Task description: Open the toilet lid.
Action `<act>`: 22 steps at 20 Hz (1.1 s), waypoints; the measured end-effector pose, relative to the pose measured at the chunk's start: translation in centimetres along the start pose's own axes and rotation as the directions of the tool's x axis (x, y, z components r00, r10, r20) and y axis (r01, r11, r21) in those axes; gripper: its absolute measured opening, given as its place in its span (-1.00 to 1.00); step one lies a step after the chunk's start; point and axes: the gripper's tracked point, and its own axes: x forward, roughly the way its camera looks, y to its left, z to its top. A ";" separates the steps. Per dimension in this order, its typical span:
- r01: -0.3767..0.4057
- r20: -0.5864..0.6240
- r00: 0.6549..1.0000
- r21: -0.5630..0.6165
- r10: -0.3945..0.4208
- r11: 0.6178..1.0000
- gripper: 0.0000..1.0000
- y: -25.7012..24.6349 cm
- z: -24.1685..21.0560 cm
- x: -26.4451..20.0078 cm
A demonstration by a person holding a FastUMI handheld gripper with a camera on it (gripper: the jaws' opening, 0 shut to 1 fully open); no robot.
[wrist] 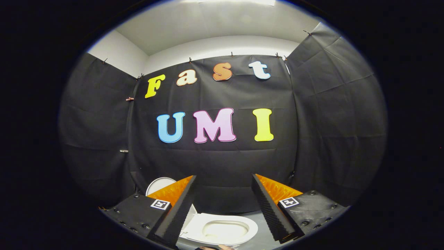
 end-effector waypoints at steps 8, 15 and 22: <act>-0.001 0.000 1.000 0.007 0.001 1.000 0.97 0.0 0.0 0.0; 0.000 0.009 1.000 0.007 -0.001 1.000 0.97 0.1 0.3 -0.2; 0.006 0.025 1.000 0.012 -0.006 1.000 0.96 -0.2 0.7 -0.4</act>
